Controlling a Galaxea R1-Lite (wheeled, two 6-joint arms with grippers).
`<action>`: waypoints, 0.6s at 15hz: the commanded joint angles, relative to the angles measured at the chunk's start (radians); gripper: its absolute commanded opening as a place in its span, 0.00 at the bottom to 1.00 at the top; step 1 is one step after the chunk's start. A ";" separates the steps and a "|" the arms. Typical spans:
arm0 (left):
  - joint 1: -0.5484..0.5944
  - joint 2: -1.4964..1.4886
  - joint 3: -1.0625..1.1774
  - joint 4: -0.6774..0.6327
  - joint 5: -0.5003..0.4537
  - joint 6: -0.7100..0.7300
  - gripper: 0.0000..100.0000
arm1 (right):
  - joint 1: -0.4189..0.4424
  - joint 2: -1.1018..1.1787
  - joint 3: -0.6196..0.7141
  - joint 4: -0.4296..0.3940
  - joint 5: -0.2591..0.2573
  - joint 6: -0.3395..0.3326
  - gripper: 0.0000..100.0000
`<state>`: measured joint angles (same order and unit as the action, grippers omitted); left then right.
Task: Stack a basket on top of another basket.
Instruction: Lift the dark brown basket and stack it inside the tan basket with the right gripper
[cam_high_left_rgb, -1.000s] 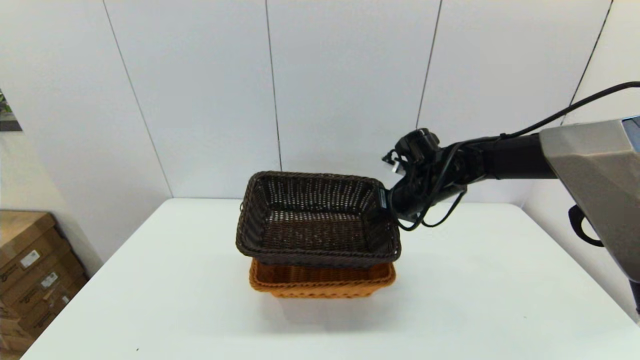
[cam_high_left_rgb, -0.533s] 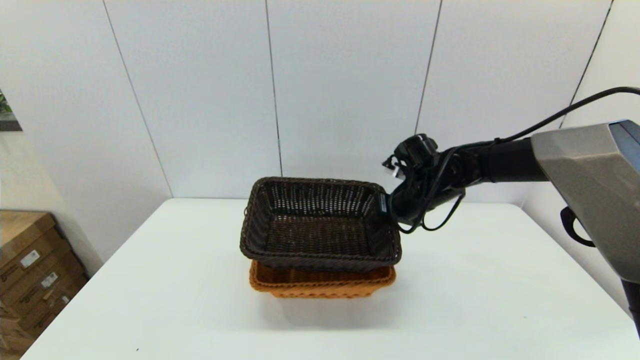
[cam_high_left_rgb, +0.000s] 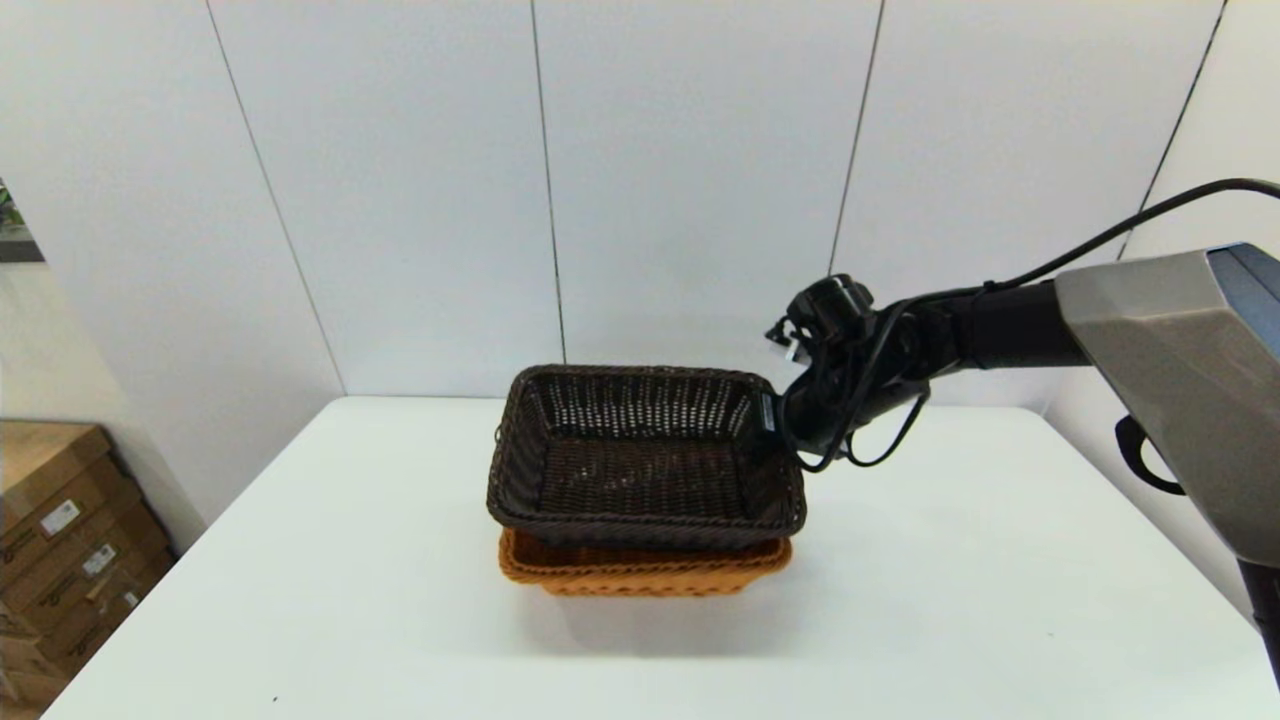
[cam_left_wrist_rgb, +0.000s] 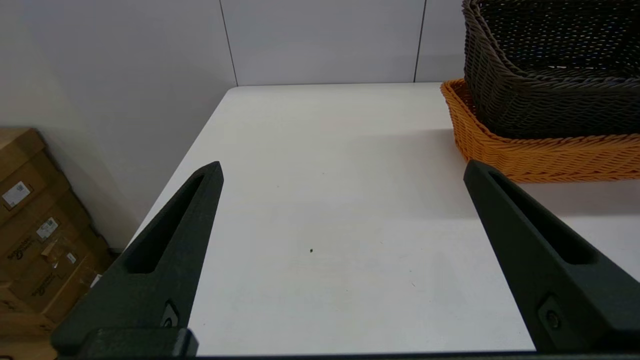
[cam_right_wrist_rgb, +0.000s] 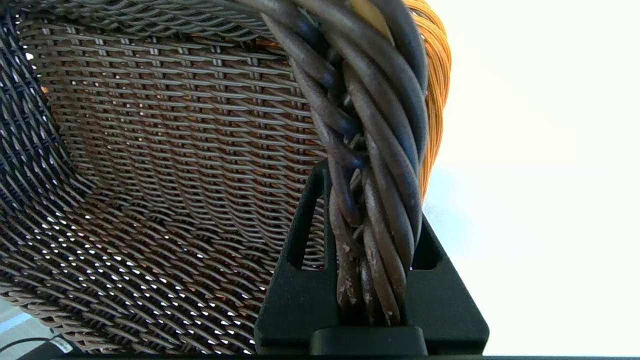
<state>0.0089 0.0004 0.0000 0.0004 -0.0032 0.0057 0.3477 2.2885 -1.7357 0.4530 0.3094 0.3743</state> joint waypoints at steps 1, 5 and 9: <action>0.000 -0.002 0.002 0.000 0.000 0.000 1.00 | 0.001 0.002 -0.001 0.001 0.002 0.000 0.00; 0.000 -0.002 0.002 0.000 0.000 0.000 1.00 | 0.010 -0.017 -0.005 0.007 0.001 -0.011 0.00; 0.000 -0.002 0.002 0.000 0.000 0.000 1.00 | 0.016 -0.024 -0.028 0.009 0.001 -0.014 0.00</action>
<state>0.0089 0.0004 0.0000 0.0004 -0.0032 0.0057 0.3613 2.2717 -1.7574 0.4579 0.3077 0.3598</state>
